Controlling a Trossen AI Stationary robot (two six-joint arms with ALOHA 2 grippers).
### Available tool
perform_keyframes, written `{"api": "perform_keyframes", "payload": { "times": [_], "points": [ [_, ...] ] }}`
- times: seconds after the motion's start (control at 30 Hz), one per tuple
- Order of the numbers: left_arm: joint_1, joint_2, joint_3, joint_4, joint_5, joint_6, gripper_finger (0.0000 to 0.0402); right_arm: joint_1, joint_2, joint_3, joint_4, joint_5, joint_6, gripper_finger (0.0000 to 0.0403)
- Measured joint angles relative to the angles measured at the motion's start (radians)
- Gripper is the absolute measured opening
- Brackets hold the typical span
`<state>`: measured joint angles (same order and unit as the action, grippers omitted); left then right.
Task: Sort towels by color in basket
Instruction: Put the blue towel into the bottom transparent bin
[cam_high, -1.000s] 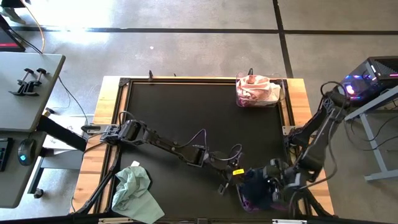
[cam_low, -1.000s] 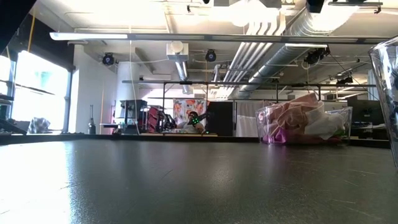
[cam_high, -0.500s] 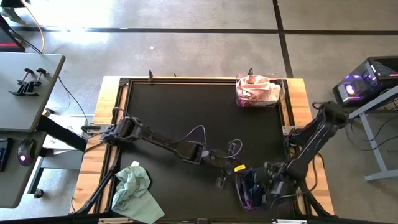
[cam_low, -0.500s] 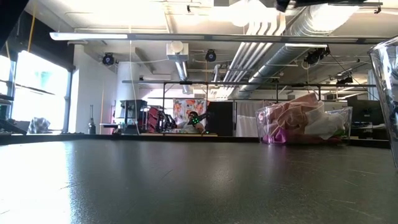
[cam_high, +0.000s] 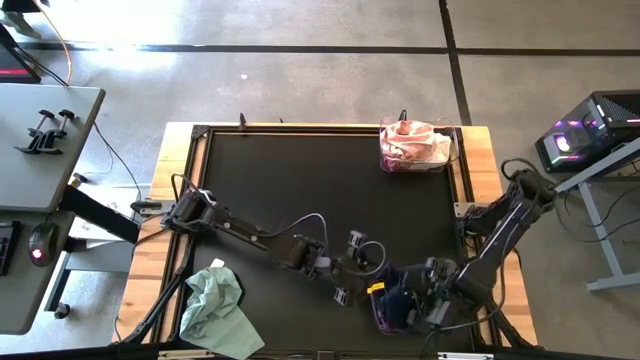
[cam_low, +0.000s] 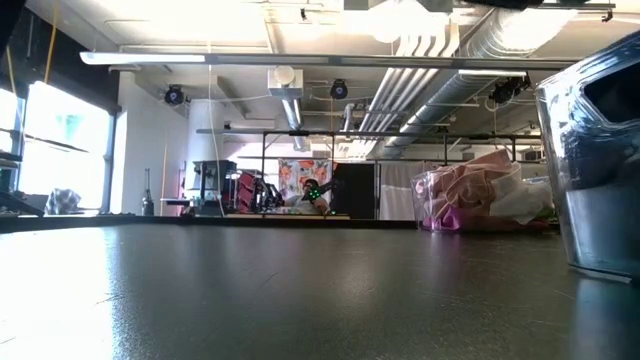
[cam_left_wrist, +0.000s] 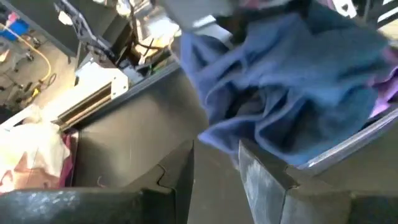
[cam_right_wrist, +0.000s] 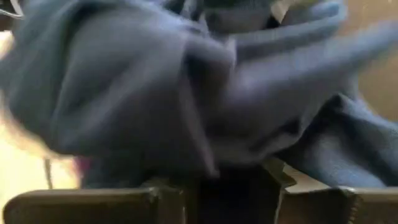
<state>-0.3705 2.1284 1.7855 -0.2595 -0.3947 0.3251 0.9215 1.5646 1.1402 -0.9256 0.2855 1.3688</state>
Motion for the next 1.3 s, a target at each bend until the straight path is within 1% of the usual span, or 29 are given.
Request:
{"api": "perform_keyframes", "payload": {
  "times": [0.07, 0.13, 0.17, 0.27, 0.33, 0.43, 0.53, 0.63, 0.73, 0.87, 0.9, 0.97, 1.03, 1.13, 1.23, 1.3],
  "points": [
    [-0.007, -0.001, -0.001, 0.034, 0.001, 0.02, 0.0115, 0.0, 0.0, 0.06, -0.061, -0.004, -0.035, 0.0096],
    [-0.01, -0.001, -0.001, 0.102, 0.044, 0.026, 0.0115, 0.007, 0.0, 0.114, -0.134, -0.026, -0.074, 0.0096],
    [-0.009, -0.001, -0.001, 0.146, 0.097, 0.026, 0.0115, 0.011, 0.0, 0.138, -0.176, -0.043, -0.085, 0.0096],
    [0.005, 0.011, 0.0, 0.271, 0.308, 0.026, 0.0115, 0.017, 0.0, 0.211, -0.291, -0.073, -0.086, 0.0095],
    [0.019, 0.034, 0.001, 0.34, 0.408, 0.021, 0.0115, 0.024, -0.002, 0.25, -0.347, -0.069, -0.086, 0.0096],
    [0.046, 0.077, 0.0, 0.388, 0.46, -0.003, 0.0113, 0.03, -0.003, 0.275, -0.37, -0.02, -0.09, 0.0096],
    [0.072, 0.115, -0.001, 0.39, 0.501, -0.052, 0.0104, 0.027, -0.003, 0.246, -0.343, 0.0, -0.093, 0.0096],
    [0.09, 0.146, -0.001, 0.363, 0.52, -0.112, 0.0091, 0.015, -0.002, 0.15, -0.265, -0.026, -0.094, 0.0096],
    [0.103, 0.16, -0.001, 0.309, 0.544, -0.148, 0.008, 0.013, -0.002, 0.017, -0.12, -0.098, -0.094, 0.0096],
    [0.105, 0.159, -0.001, 0.252, 0.545, -0.143, 0.0068, 0.014, -0.002, -0.159, 0.118, -0.21, -0.084, 0.0096],
    [0.105, 0.159, -0.001, 0.25, 0.543, -0.136, 0.0065, 0.014, -0.002, -0.19, 0.17, -0.22, -0.083, 0.0096],
    [0.101, 0.155, -0.001, 0.256, 0.541, -0.128, 0.0059, 0.014, -0.002, -0.219, 0.213, -0.226, -0.083, 0.0095],
    [0.101, 0.147, -0.001, 0.259, 0.531, -0.122, 0.0055, 0.014, -0.003, -0.209, 0.198, -0.227, -0.075, 0.0093],
    [0.098, 0.121, -0.001, 0.246, 0.505, -0.122, 0.005, 0.018, -0.001, -0.127, 0.098, -0.234, -0.067, 0.0087],
    [0.089, 0.087, -0.001, 0.215, 0.441, -0.103, 0.0048, 0.034, -0.002, -0.008, -0.029, -0.235, -0.056, 0.0083],
    [0.08, 0.062, -0.001, 0.183, 0.375, -0.084, 0.0048, 0.049, -0.002, 0.071, -0.113, -0.233, -0.025, 0.0083]
  ]
}}
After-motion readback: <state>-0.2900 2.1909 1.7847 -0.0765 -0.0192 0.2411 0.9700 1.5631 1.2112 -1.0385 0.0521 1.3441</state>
